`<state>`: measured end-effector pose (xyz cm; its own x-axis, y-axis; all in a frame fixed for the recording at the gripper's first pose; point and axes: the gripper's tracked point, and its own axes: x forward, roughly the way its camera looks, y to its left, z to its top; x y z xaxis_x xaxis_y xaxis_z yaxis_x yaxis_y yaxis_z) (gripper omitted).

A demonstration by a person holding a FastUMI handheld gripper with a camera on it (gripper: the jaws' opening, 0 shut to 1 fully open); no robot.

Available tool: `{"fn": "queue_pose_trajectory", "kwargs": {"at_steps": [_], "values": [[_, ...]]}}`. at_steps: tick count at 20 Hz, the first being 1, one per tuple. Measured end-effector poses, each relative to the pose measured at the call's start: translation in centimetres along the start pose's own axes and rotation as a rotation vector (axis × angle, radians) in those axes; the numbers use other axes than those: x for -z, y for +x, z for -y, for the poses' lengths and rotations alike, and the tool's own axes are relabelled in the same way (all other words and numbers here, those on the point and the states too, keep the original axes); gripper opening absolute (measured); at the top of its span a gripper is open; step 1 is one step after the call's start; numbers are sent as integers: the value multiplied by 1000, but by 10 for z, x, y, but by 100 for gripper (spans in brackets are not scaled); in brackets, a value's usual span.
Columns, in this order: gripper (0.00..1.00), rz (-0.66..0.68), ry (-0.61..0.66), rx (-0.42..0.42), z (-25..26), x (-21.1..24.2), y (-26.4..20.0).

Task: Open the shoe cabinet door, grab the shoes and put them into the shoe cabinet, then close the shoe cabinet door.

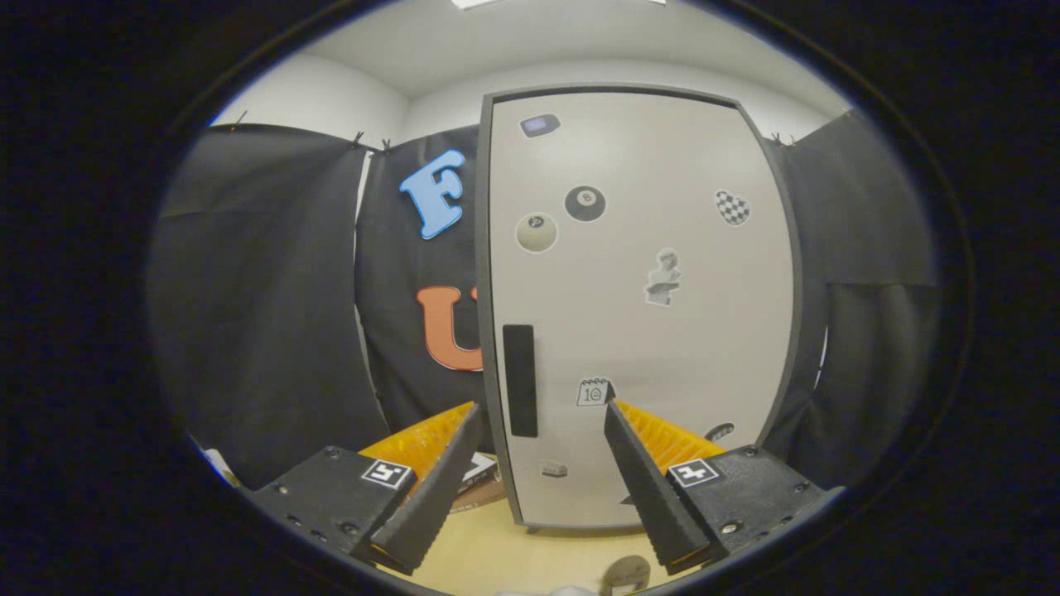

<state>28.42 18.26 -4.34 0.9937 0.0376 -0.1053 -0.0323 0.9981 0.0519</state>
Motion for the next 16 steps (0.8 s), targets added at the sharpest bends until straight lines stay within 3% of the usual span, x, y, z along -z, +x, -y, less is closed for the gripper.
{"fn": "queue_pose_trajectory", "kwargs": {"at_steps": [4, 7, 8, 13, 16], "values": [[96, -24, 16, 22, -5, 2, 60], [89, -45, 5, 35, -4, 8, 90], [84, -55, 15, 21, -8, 12, 95], [42, -64, 8, 41, -10, 18, 108], [38, -75, 12, 36, -7, 19, 106]]}}
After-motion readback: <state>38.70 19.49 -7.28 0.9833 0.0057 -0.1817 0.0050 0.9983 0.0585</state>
